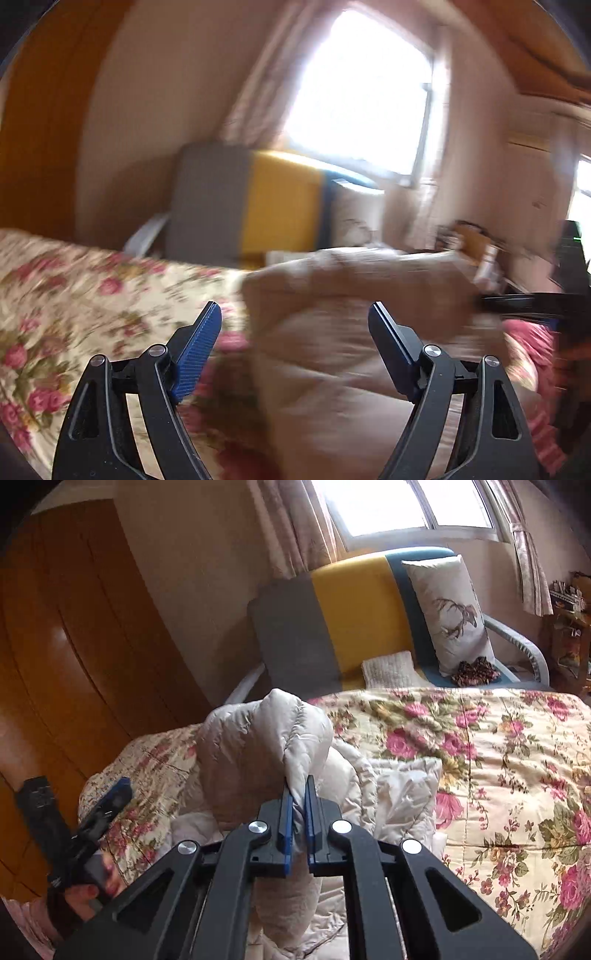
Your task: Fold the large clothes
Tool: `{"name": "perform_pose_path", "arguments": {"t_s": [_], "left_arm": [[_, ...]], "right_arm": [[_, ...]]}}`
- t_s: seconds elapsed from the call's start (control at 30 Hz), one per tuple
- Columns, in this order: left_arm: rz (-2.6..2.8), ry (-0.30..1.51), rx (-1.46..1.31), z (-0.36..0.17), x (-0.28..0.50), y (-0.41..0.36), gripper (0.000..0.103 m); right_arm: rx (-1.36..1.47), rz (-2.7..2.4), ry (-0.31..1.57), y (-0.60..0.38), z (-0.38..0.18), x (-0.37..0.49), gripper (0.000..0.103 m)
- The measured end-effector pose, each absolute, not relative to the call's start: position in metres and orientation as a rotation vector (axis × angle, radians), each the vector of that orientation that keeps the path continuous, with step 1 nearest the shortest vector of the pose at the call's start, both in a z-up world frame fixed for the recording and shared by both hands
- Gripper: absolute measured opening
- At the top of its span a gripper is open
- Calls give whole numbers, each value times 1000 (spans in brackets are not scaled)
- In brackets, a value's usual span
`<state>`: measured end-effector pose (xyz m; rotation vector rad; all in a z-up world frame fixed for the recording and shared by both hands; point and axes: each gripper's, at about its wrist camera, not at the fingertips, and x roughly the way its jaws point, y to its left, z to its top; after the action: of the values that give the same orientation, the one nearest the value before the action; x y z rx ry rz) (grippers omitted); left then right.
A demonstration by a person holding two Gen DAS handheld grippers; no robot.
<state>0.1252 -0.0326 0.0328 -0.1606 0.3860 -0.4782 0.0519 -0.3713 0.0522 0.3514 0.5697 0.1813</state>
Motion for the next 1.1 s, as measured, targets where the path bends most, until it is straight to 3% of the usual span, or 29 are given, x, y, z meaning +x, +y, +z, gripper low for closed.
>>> {"name": "perform_pose_path", "arguments": {"t_s": [0.17,0.33,0.4,0.43,0.47,0.6,0.63,0.67,0.7,0.8,0.93,1.07,1.1], "left_arm": [[-525,530,-253,3,162,-50,80],[-635,430,82,-3,125,-137,80],[-654,391,164,-5,114,-150,80],[-663,378,179,-6,112,-153,80],[-663,374,184,-6,111,-154,80],[-678,408,126,-9,113,-152,80],[-680,413,122,-9,115,-152,80],[-679,416,126,-9,115,-153,80],[-673,415,137,-9,114,-155,80],[-656,406,168,-9,114,-160,81],[-642,396,189,-7,107,-166,81],[-610,365,184,-5,103,-157,81],[-597,358,174,-5,102,-152,81]], "right_arm": [[362,164,525,-381,63,30,4],[446,46,599,-416,15,26,8],[511,24,573,-434,1,14,26],[580,18,544,-449,-5,6,46],[669,0,503,-466,-12,-5,52],[862,-28,479,-502,-34,-16,52],[882,21,483,-502,-35,-12,59],[902,86,500,-499,-35,-4,83],[923,140,528,-496,-34,6,93],[901,205,581,-483,-20,31,101],[618,113,739,-437,1,68,100],[366,157,764,-383,6,84,59],[366,216,732,-373,7,83,54]]}}
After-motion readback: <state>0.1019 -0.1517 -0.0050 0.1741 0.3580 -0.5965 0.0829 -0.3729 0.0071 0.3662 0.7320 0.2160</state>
